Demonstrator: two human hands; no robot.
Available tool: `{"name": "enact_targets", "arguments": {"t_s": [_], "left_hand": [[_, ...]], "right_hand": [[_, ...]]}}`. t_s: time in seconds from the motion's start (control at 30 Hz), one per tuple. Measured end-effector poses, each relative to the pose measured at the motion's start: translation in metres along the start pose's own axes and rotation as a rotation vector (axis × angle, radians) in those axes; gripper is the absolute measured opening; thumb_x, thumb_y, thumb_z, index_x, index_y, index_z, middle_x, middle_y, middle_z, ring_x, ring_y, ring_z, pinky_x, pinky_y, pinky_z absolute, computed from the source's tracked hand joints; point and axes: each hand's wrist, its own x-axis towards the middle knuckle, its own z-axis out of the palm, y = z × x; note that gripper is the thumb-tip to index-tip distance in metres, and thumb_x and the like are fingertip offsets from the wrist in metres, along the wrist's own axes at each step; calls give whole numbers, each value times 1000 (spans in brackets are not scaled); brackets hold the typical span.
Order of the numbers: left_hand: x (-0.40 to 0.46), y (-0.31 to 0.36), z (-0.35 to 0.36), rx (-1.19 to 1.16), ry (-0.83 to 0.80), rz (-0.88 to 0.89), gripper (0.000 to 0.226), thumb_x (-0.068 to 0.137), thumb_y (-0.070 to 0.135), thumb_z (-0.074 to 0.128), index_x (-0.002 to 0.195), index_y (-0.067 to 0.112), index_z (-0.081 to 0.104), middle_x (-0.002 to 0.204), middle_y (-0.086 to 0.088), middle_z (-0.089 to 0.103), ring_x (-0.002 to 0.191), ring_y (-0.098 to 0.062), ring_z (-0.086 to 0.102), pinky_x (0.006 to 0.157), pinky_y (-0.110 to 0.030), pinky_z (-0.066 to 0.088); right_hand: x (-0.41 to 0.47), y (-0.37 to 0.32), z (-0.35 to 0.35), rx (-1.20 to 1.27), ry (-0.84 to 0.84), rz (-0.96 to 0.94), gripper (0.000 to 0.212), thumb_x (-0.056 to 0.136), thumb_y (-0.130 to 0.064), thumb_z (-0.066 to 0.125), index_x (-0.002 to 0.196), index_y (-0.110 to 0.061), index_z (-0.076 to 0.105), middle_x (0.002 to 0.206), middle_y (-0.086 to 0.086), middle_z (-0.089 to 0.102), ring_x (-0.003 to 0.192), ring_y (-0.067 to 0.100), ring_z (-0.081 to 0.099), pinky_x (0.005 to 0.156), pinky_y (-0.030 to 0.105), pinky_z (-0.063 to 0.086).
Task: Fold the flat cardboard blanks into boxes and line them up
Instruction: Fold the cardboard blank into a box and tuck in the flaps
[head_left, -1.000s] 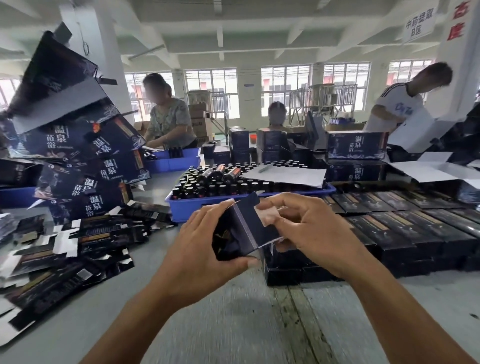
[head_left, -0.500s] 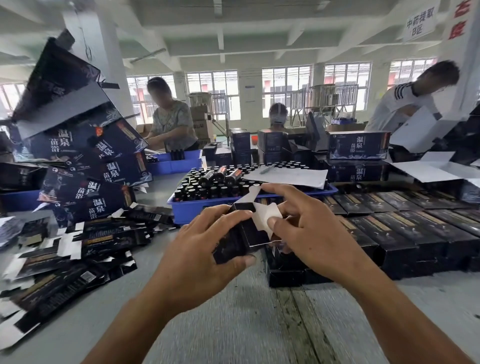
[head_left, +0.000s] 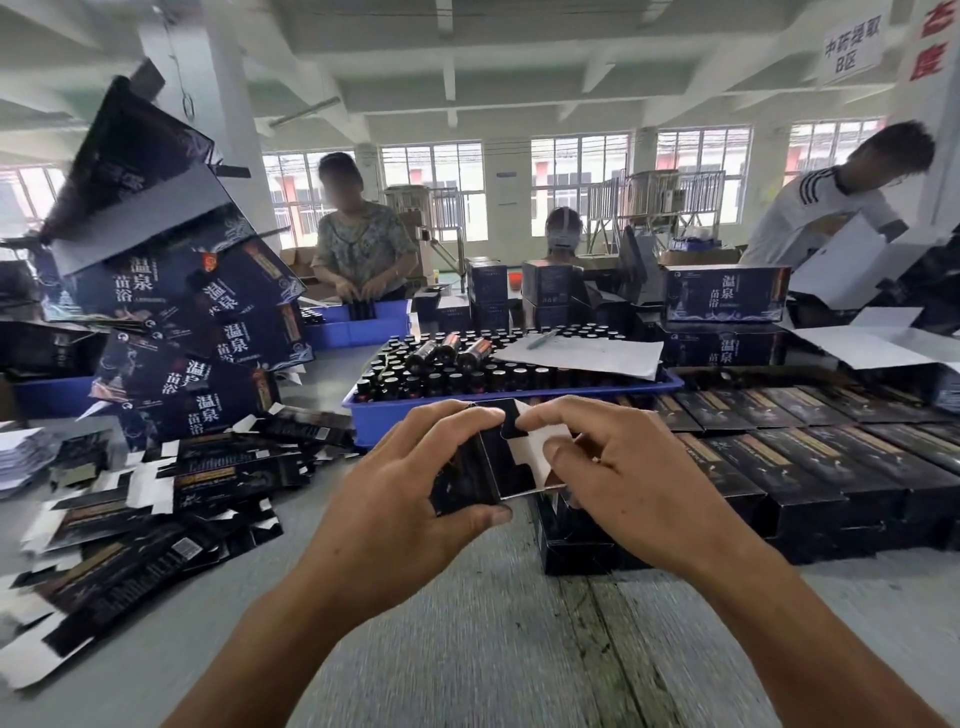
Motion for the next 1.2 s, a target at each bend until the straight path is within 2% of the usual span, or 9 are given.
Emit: {"name": "enact_targets", "arguments": {"t_s": [0.1,0.17,0.27,0.4,0.53,0.73,0.93,1.03,1.2], "left_hand": [[-1,1,-1,31,-5,5,78,75,72,56,146,62,22,144,34,31,128,-3,44,101,-27,48],[-1,2,-2,53,6,6,75,78,74,56,145,62,23,143,30,30,129,-3,42,101,-28,47],[-1,2,-6,31,29,-2,71,78,72,58,143,53,37,141,23,35,127,-8,48,97,-36,53],[-1,4,-8,17,43,-7,66,78,67,60,140,49,46,142,19,38,127,-11,51,97,-42,54],[-1,12,-8,52,96,48,58,81,64,59,136,48,47,143,14,40,124,-16,54,92,-41,57],[1,18,-11,147,160,118,50,86,56,56,133,42,53,147,-1,43,119,-24,59,82,-44,61],[1,15,-9,114,205,102,55,83,41,78,132,39,52,148,-6,47,123,-26,57,88,-41,57],[1,15,-10,14,209,43,66,79,47,73,139,43,45,148,7,45,131,-16,51,99,-43,54],[-1,23,-7,-66,142,-38,92,69,70,60,149,56,16,140,48,25,128,8,42,104,-23,45]], "right_hand": [[1,-3,0,-25,-54,-17,30,104,-27,49,127,-41,64,92,-46,56,97,-21,53,72,4,44],[1,-5,-3,-15,-95,-37,37,100,-49,50,135,-43,58,108,-41,56,104,-19,53,78,8,41],[-1,-5,-10,-53,-178,-53,75,76,-83,52,143,-52,42,121,-42,53,109,-19,52,84,10,38],[-2,-8,-13,-8,-119,-17,49,86,-52,67,130,-59,49,101,-38,62,89,-7,65,67,9,47],[-4,-11,-6,67,50,4,31,87,-43,70,113,-56,59,86,-15,71,78,5,68,75,28,57],[-5,-17,2,127,156,5,49,89,-34,73,119,-59,43,103,-24,66,89,-6,64,71,16,51],[-9,-20,5,144,121,-27,26,92,-24,69,110,-43,65,104,-33,63,86,-7,63,66,7,46],[-9,-22,2,220,94,-27,26,95,-26,63,114,-41,70,102,-28,67,87,-1,65,68,8,48],[-5,-20,3,299,133,40,14,88,-43,68,101,-44,66,99,-35,67,90,-11,65,68,5,49]]}}
